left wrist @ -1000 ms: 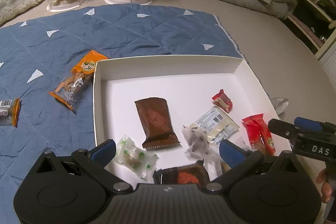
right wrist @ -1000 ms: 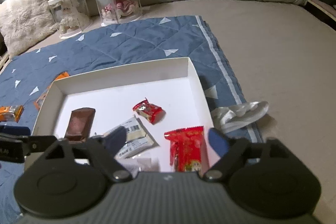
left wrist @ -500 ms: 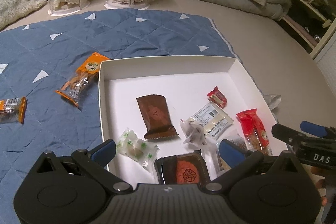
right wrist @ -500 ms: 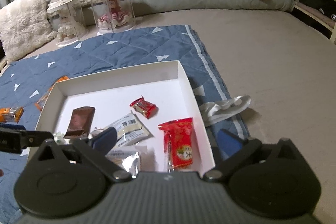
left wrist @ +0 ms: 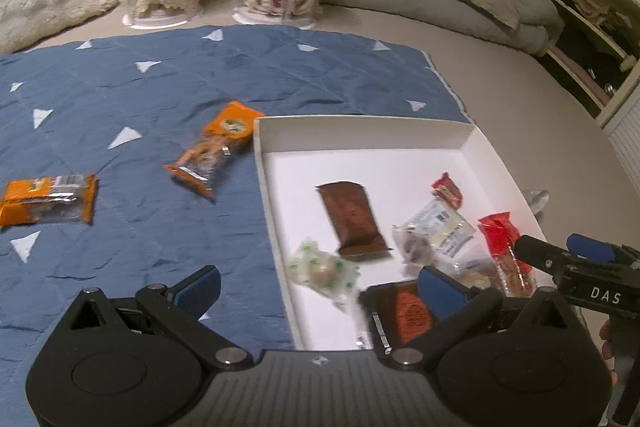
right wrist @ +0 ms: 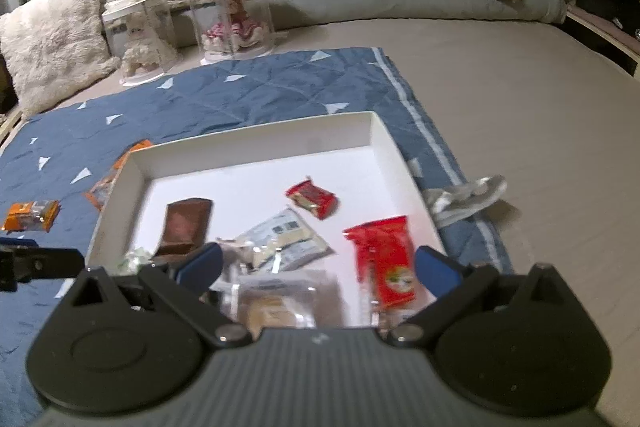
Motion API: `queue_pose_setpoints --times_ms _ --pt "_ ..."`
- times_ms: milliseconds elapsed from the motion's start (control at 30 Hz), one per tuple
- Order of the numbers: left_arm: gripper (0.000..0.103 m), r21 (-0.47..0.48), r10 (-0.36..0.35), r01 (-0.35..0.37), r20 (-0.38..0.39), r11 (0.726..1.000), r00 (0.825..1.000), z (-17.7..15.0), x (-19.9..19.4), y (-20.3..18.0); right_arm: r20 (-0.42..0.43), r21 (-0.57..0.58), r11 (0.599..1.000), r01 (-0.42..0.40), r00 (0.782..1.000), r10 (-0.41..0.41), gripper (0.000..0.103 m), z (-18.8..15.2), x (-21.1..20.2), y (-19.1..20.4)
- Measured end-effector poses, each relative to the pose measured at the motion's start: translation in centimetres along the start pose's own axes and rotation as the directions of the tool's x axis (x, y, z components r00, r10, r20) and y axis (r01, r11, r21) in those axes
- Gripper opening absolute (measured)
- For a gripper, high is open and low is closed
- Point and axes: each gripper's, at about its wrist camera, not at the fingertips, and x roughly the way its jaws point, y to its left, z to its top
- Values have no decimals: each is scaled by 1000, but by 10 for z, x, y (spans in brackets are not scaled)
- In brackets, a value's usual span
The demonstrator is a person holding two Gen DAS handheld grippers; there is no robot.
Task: Organize snacks
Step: 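Lift both tools out of the tray and move toward the orange packets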
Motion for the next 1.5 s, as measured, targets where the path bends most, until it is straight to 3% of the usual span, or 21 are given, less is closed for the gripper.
queue_pose_setpoints --times_ms 567,1033,1167,1267,1500 --pt "103 -117 69 -62 58 991 996 4 -30 105 47 -79 995 -68 996 72 103 21 9 100" --pt "103 -249 152 -127 83 960 985 4 -34 195 51 -129 985 -113 991 120 103 38 33 200" --pt "103 -294 186 -152 92 944 978 4 -32 216 66 -52 992 -115 991 118 103 47 48 230" --pt "103 -320 206 -164 102 933 973 6 -28 228 67 72 989 -129 990 125 103 49 65 242" --pt "103 -257 171 -121 183 959 968 18 -15 249 57 245 964 -102 994 91 103 32 111 269"
